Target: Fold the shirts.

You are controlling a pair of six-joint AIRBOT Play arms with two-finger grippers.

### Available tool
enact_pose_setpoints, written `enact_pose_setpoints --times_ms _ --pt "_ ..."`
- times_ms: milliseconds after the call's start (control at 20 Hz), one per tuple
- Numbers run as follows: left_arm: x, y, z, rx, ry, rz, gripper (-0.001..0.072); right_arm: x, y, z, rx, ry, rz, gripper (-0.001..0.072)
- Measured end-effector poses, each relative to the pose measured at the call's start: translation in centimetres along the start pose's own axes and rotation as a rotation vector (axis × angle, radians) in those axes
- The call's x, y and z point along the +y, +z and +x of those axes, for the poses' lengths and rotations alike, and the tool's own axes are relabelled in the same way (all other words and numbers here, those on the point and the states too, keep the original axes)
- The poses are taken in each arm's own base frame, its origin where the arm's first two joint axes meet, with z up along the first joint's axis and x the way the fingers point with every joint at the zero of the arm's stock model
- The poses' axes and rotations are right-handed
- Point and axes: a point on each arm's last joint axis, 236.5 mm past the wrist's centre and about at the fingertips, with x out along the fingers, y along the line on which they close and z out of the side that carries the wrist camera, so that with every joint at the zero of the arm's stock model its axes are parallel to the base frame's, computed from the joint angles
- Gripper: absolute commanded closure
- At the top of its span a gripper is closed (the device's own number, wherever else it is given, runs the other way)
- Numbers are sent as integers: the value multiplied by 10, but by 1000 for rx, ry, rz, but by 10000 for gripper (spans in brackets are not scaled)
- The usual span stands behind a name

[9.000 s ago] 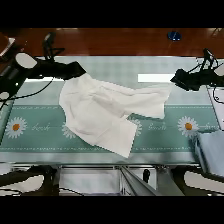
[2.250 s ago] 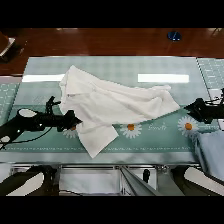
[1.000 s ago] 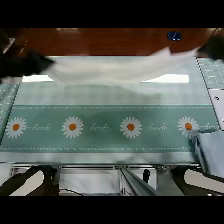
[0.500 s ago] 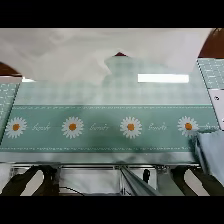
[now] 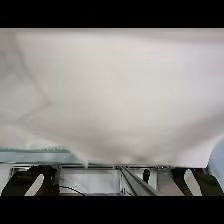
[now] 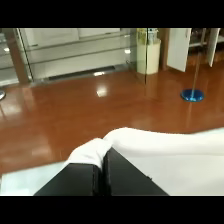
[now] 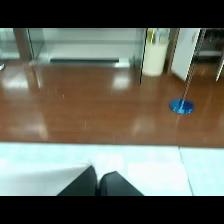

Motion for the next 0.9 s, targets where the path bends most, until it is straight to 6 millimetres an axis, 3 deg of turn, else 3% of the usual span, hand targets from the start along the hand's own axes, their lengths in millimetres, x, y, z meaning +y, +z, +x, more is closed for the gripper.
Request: enact_pose_setpoints --times_ms 200,400,550,700,900 --pt "-1 -74 64 235 -22 -20 688 2 -53 40 201 69 67 694" --pt "-4 -156 147 417 -22 -75 688 3 -119 109 387 172 161 694" --pt "-7 -207 210 493 -12 -120 688 1 -162 175 459 237 238 694" --pt "-8 -250 274 552 4 -174 688 3 -203 255 525 274 301 694" --pt "1 -294 352 609 58 -291 688 -2 -255 360 601 258 398 694"
